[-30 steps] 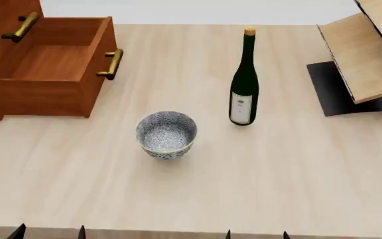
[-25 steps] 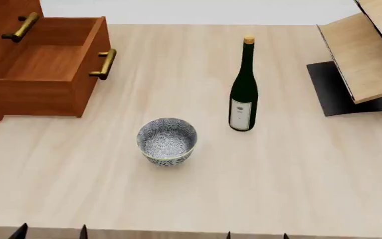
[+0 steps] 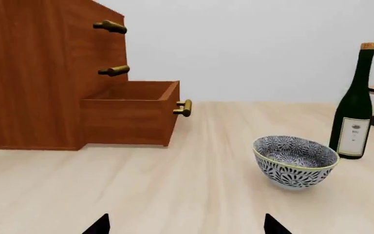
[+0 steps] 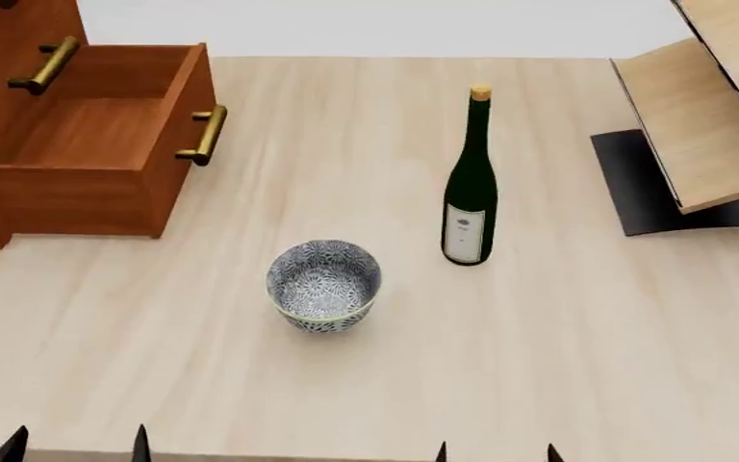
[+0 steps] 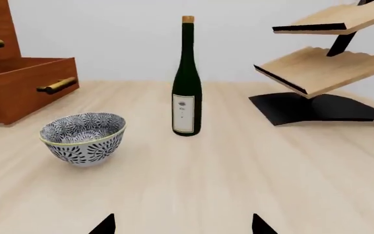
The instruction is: Put the wine bottle in the bottom drawer of the cabinet.
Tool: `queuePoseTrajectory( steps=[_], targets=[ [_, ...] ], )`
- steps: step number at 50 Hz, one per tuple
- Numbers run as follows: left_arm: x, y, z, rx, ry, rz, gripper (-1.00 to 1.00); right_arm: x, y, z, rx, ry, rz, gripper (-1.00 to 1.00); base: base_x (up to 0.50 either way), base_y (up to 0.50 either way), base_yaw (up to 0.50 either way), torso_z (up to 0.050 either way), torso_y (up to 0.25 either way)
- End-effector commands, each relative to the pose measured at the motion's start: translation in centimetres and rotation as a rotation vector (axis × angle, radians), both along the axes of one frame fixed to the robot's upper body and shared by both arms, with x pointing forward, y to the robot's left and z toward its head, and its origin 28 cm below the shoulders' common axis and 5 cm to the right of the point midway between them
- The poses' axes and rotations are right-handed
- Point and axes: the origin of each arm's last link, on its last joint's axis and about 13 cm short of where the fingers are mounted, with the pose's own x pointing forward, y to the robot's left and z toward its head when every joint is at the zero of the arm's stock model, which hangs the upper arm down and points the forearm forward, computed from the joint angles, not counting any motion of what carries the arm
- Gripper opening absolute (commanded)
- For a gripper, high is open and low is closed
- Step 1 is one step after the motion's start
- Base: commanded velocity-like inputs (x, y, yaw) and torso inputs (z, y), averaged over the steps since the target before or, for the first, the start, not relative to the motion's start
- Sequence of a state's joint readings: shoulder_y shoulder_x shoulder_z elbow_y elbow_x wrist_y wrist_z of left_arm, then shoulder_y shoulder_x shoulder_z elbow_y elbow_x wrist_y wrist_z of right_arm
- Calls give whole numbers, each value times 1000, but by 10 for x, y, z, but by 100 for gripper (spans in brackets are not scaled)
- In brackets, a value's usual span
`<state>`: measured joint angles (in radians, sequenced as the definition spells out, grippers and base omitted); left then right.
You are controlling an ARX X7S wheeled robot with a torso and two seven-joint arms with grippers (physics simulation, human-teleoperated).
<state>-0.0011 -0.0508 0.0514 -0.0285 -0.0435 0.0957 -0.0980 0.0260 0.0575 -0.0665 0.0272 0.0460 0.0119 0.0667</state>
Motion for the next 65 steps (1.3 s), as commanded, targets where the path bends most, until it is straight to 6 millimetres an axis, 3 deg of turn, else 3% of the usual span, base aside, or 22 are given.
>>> queuePoseTrajectory(
  steps=[1, 21, 31, 41, 52, 61, 65],
  targets=[
    [0, 1, -1, 1, -13, 14, 100, 1, -1, 0, -7, 1, -4, 100, 0, 0, 0, 50, 0],
    [0, 1, 10, -10, 31, -6, 100, 9, -3, 10, -15, 12, -14, 100, 0, 0, 0, 50, 0],
    [-4, 3, 55, 10, 0, -17, 100, 13, 0, 40, -55, 1, -4, 100, 0, 0, 0, 50, 0],
    [0, 6, 115, -17, 13, -17, 100, 16, -3, 90, -70, -33, -7, 100, 0, 0, 0, 50, 0],
    [-2, 11, 172, -2, -12, 7, 100, 23, -1, 127, -119, -36, 8, 100, 0, 0, 0, 2, 0],
    [-2, 8, 201, 21, -36, 19, 100, 24, 4, 161, -153, -68, 8, 100, 0, 0, 0, 0, 0],
    [0, 7, 201, -14, -41, 1, 100, 28, 5, 160, -147, -99, -27, 100, 0, 0, 0, 0, 0]
  ],
)
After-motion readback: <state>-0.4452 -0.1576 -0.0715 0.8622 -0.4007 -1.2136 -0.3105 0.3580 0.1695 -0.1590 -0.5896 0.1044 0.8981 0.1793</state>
